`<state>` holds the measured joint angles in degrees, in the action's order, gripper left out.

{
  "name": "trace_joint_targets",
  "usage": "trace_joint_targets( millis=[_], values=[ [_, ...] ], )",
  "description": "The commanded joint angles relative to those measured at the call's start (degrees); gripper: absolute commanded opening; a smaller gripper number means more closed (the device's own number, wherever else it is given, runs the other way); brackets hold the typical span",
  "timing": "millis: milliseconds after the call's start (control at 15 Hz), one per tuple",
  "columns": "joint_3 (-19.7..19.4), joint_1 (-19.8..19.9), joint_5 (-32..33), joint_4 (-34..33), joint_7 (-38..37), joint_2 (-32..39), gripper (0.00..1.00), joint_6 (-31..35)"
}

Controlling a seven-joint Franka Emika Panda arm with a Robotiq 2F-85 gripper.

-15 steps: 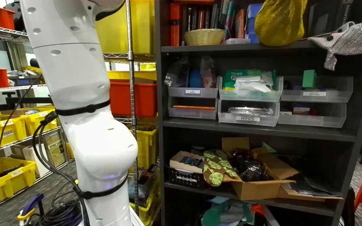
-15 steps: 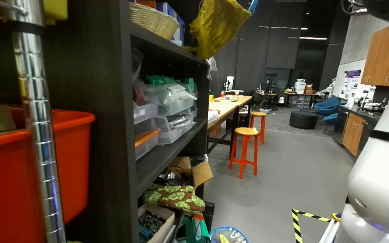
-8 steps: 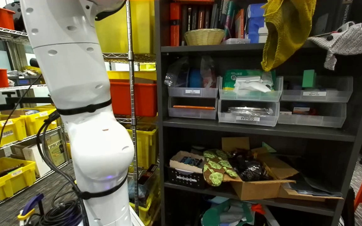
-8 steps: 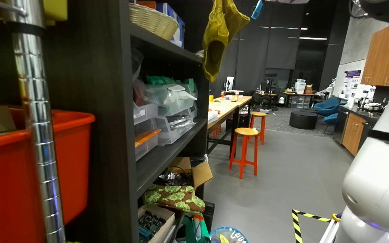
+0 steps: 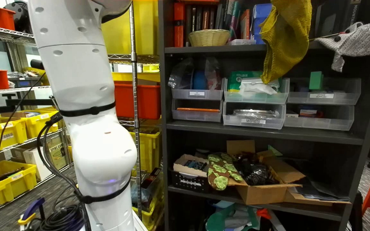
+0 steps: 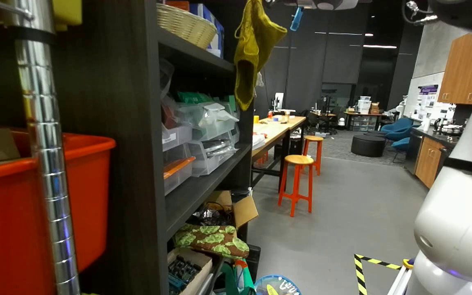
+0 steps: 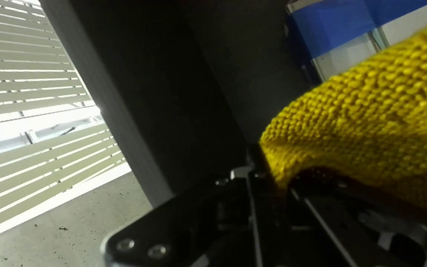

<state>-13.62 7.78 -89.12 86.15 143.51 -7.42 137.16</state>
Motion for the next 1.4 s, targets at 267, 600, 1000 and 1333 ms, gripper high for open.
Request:
trace_joint_targets(
  millis=[267,600,1000,1333],
  values=[
    [4.68,-0.89,5.62,-1.01,-0.89,1.89,0.01,6.53],
    [6.96,-2.08,6.34,-1.78,0.37,4.57,0.01,13.82],
    [8.25,-3.0,10.25,-1.39,-0.77,7.76,0.01,19.74],
    [8.28,-3.02,16.47,-0.91,-3.25,9.53,0.01,20.25]
  ],
)
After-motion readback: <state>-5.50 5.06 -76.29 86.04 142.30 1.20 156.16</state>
